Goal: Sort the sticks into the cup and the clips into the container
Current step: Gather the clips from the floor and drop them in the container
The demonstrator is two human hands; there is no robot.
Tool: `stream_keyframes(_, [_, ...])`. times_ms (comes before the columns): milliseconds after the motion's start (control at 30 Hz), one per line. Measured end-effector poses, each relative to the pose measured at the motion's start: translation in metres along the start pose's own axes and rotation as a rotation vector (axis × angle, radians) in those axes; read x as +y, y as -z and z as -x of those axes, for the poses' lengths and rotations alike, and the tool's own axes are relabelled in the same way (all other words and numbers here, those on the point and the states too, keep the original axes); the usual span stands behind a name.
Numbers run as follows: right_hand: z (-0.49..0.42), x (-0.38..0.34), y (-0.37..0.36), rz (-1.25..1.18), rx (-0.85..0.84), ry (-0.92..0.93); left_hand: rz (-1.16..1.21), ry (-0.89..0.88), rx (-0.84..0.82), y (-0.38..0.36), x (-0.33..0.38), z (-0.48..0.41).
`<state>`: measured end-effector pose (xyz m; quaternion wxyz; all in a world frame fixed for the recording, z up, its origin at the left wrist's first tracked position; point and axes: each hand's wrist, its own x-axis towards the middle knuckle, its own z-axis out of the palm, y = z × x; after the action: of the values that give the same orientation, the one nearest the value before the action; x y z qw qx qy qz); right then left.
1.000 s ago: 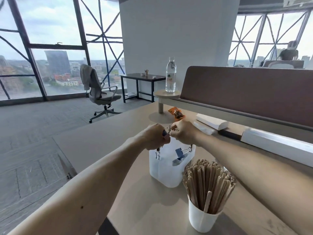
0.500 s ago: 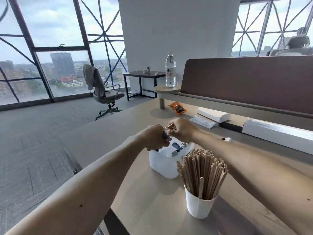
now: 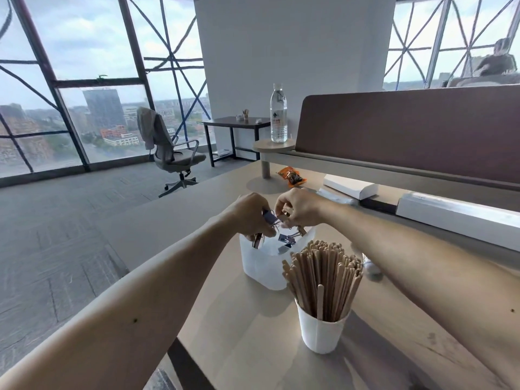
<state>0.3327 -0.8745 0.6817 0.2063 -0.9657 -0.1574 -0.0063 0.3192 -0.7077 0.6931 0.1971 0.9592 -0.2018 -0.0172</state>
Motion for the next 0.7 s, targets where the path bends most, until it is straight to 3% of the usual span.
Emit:
stream_keyframes(500, [0.003,0.011,0.014,-0.107,-0.067,0.008,0.283,-0.046,-0.107,0.010,-0.008,0.001])
stream_keyframes(700, [0.006,0.008,0.015,-0.023,-0.040,0.030,0.333,-0.024,-0.117,0.014,-0.015,0.008])
